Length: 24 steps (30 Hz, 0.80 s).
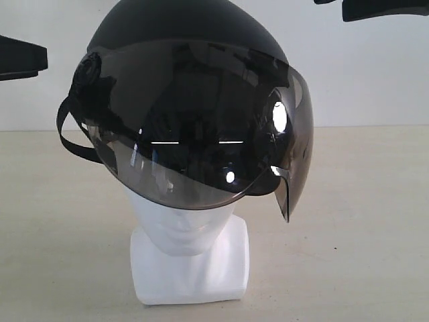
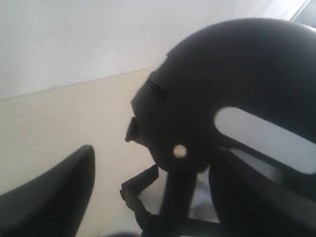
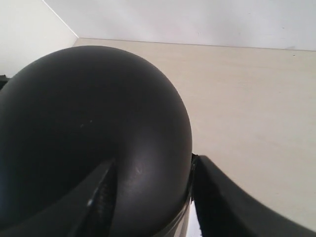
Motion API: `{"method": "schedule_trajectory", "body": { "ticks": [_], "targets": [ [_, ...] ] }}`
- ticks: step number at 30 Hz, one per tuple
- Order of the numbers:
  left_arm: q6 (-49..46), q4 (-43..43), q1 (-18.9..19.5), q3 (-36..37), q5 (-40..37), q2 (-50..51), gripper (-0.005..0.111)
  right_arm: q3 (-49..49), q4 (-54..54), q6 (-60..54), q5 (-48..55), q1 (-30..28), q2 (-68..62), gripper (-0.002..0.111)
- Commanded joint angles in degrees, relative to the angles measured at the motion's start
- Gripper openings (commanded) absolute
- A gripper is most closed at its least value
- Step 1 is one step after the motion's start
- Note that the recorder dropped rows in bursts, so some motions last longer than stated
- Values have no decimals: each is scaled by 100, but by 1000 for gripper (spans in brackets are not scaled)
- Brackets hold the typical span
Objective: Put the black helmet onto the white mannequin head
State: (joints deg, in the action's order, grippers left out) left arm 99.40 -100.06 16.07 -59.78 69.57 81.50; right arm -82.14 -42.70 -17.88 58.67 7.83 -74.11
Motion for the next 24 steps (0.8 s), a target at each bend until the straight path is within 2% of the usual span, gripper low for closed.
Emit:
{"method": "schedule_trajectory", "body": {
  "ticks": [1,4,7,10,14,20,24],
  "targets": [
    [-285,11,-27,574,39,-641,63,-33,148,-12,-2,-45,24,47],
    [-604,11,-27,892,39,-944,63,-33,148,-12,-12,-45,24,47],
    [-699,11,-27,1175,-504,-1012,63,-33,148,-1,-13,-45,24,47],
    [-948,11,-72,1374,-473,-1012,63,-33,148,-1,-3,-45,24,47],
    [-1170,11,-149,1387,-950,-1039,63,-33,148,-1,34,-45,24,47],
    [-1183,11,-164,1387,-879,-1029,66,-33,148,-1,18,-45,24,47],
    [-1212,11,-497,1387,-1008,-1017,67,-33,148,-1,5,-45,24,47]
  ]
}}
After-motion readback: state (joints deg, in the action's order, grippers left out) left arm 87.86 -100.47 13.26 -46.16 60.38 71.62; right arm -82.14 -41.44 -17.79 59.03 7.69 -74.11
